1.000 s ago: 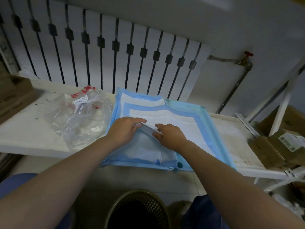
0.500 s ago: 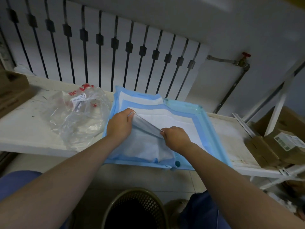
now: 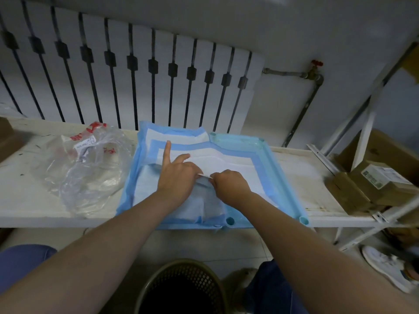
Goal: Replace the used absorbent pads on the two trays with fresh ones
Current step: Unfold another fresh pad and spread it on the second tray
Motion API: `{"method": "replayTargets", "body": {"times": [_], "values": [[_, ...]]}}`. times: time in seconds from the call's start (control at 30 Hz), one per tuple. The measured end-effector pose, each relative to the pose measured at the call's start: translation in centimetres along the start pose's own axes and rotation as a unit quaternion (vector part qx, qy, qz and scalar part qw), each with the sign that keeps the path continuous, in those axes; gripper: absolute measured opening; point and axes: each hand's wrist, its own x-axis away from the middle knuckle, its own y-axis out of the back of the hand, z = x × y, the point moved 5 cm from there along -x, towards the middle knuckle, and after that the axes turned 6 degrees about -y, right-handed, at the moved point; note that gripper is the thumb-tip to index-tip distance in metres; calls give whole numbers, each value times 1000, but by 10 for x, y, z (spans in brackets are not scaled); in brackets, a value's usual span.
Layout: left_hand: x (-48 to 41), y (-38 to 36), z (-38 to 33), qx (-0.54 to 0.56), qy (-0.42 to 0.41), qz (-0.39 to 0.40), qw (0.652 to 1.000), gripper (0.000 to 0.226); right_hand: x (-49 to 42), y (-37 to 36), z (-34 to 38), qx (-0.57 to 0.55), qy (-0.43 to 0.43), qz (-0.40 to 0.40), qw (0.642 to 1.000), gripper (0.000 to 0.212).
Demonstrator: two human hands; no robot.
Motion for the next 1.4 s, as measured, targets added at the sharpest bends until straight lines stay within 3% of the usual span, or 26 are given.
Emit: {"method": "replayTargets", "body": {"times": [0.3,0.37,0.47,0.57,0.73,1.03,1.17,1.23,1.27,1.33,1.4], "values": [[8,-15,20,17,133,12,991,28,27,-19,-73,26,-132,75,988,24],[4,-17,10,44,104,19,993,27,28,-19,-79,9,-139,63,988,24],[-9,-21,-23,54,10,77,995,49,26,-16,-78,0,-127,41,991,22],[-20,-25,-56,52,-30,91,994,43,25,-11,-75,0,-104,12,994,21],[-27,-38,-59,54,1,92,994,37,38,-20,-97,22,-110,10,994,21],[-27,-50,-46,66,53,85,993,37,59,-32,-148,-54,-273,81,957,21],[-32,-44,-56,74,37,48,995,35,63,-33,-155,-138,-336,94,927,17],[-35,-41,-55,90,50,27,994,36,58,-38,-153,-238,-356,115,896,17],[-38,-38,-55,96,58,18,994,36,55,-41,-152,-313,-374,129,864,25],[-44,-30,-56,91,70,-5,993,36,49,-42,-142,-473,-413,151,764,40],[-52,-17,-60,70,71,-31,995,37,41,-31,-129,-571,-391,138,709,52]]}}
